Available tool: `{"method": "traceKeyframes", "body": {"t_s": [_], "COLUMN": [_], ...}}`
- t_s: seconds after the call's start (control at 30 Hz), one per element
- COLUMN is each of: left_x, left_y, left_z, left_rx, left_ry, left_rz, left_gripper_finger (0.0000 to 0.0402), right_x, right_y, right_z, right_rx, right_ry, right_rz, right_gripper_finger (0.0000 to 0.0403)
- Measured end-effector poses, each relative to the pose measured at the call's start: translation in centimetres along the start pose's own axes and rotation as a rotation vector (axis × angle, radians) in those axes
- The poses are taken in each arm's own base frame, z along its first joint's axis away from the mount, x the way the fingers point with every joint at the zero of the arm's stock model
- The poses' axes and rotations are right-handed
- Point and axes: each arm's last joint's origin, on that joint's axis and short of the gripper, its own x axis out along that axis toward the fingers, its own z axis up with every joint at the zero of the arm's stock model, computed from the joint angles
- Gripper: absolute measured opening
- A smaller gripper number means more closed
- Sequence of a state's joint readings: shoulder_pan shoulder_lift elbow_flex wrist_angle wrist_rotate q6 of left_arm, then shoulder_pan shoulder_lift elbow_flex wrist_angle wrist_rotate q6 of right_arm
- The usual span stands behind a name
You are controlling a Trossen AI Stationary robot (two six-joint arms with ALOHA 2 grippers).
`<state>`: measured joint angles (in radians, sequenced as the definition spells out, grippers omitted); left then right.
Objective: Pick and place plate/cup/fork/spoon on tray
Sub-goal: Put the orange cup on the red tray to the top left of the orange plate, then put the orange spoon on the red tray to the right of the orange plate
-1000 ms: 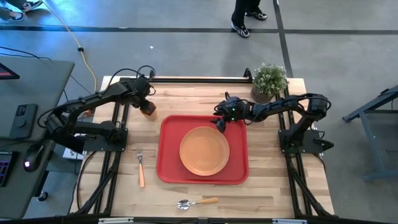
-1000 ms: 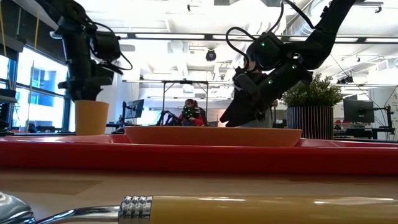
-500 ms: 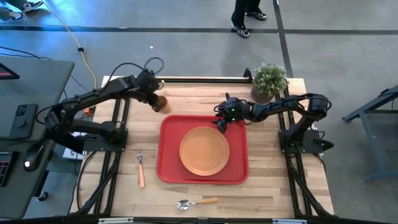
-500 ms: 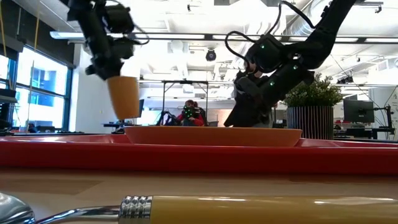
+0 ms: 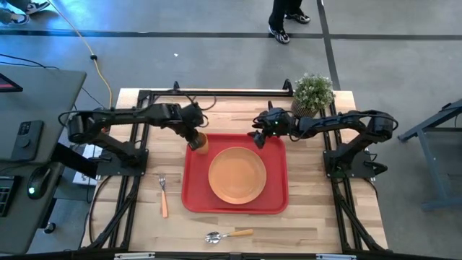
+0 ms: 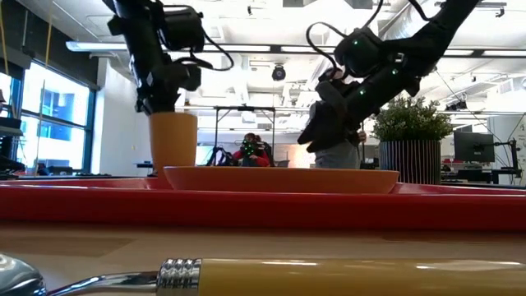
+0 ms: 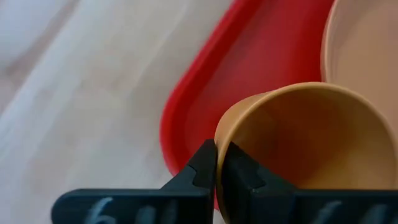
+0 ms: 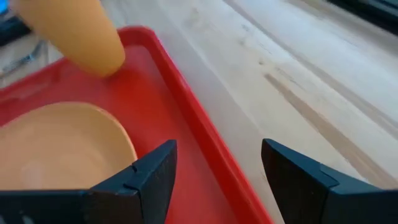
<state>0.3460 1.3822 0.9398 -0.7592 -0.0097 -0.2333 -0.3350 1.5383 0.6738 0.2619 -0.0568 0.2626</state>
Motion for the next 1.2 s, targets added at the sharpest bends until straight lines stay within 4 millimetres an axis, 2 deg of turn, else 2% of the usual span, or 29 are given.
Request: {"method": "traceKeyframes", "body": {"t_s": [0.2, 0.33, 0.43, 0.6, 0.8, 0.9, 1.0, 1.07, 1.2], "left_x": [1.5, 1.5, 1.3, 0.2, -3.7, -5.9, -7.2, -7.3, -6.2], "left_y": [-0.2, -0.2, -0.2, 0.0, -0.1, -0.8, -1.8, -2.7, -4.8], "left_z": [0.1, 0.2, 0.1, 0.1, -0.7, -2.1, -4.1, -5.6, -8.5], "left_rx": [0.006, 0.034, 0.06, 0.084, 0.044, 0.022, -0.002, 0.002, 0.054], "left_ry": [0.048, 0.046, 0.045, -0.004, -0.17, -0.287, -0.434, -0.528, -0.654], "left_rz": [0.011, 0.01, 0.009, 0.03, 0.093, 0.105, 0.11, 0.056, -0.125], "left_gripper_finger": [0.0019, 0.0051, 0.008, 0.0131, 0.0175, 0.0182, 0.0183, 0.0182, 0.0174], "right_x": [-0.1, -0.1, -0.1, -0.4, -1.2, -1.8, -2.4, -2.6, -2.7], "right_y": [0.6, 1.7, 3.2, 6.5, 10.1, 11.7, 13.3, 14.4, 17.4], "right_z": [-0.1, -0.4, -0.7, -1.2, -2.5, -3.3, -4.3, -5.2, -6.3], "right_rx": [0.04, 0.066, 0.056, 0.002, -0.024, 0.004, 0.028, 0.022, 0.006], "right_ry": [-0.007, -0.012, -0.013, -0.08, -0.123, -0.142, -0.178, -0.2, -0.238], "right_rz": [-0.018, -0.023, 0.019, 0.076, 0.085, 0.064, 0.022, 0.008, 0.069], "right_gripper_finger": [0.0226, 0.0226, 0.0226, 0.0226, 0.0226, 0.0226, 0.0226, 0.0226, 0.0226]}}
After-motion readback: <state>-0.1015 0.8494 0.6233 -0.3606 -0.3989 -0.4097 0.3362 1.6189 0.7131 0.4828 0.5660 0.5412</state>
